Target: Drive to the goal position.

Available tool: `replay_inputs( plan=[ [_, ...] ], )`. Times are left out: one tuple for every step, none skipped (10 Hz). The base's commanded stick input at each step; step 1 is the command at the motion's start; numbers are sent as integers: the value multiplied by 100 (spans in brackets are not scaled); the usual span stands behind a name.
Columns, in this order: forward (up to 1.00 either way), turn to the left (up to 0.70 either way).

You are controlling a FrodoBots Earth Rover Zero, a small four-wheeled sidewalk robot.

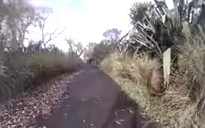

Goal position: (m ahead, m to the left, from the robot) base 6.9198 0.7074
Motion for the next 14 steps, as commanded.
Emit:
replay_inputs(
  plan=[
    [85,0],
    [85,0],
    [85,0],
    [85,0],
    [85,0],
    [85,0],
    [85,0],
    [85,0],
    [85,0],
    [85,0],
    [85,0],
    [85,-20],
    [85,-34],
    [85,-34]
  ],
)
